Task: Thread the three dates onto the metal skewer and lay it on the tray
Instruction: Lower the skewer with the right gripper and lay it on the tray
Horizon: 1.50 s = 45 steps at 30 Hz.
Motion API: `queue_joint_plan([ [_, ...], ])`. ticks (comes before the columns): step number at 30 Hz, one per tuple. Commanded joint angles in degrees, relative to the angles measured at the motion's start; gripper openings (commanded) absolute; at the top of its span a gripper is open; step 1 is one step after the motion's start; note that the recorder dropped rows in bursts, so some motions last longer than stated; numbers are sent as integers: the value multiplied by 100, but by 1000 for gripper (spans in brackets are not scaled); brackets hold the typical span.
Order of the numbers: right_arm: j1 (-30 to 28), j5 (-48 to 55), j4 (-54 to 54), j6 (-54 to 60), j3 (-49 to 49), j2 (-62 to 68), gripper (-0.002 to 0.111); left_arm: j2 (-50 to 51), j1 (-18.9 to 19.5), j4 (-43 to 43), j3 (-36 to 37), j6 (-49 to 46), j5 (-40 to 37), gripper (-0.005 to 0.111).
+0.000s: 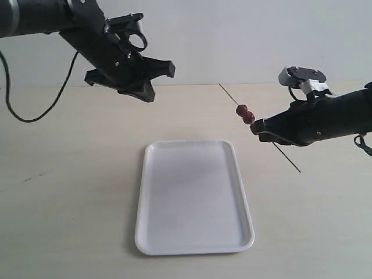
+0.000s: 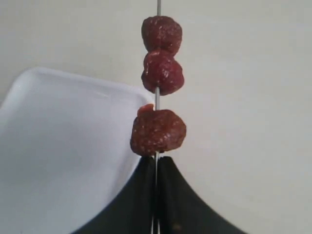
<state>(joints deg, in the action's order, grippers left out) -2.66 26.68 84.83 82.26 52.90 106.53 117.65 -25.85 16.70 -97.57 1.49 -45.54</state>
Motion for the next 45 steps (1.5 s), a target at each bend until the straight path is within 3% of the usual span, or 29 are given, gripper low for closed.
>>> queue_joint_plan([
  [1,316,-163,255,-8,-670,-747,0,-787,54,-25,1214,-69,1397,0],
  [10,2141,-1738,1512,-45,-1130,-1132,0,-2780,42,25,4444,-69,4875,0],
  [13,2632,-2483,1512,-816,-1117,-1132,0,-3319,42,25,5405,-69,5897,0],
  [17,3162,-3156,1512,-1577,-1088,-1132,0,-3771,42,25,6291,-69,7108,0],
  [22,3688,-3811,1512,-1990,-872,-1110,0,-3856,42,-114,6886,-327,8302,0],
  [28,4091,-4454,1040,-3569,-797,-712,0,-3856,42,-92,6926,-253,8547,0],
  [38,4135,-4470,-2739,-7597,-789,92,0,-3856,42,-92,6926,-253,8600,0],
  [45,4135,-4342,-3491,-8226,-789,286,0,-3856,42,-92,6926,-268,8622,0],
])
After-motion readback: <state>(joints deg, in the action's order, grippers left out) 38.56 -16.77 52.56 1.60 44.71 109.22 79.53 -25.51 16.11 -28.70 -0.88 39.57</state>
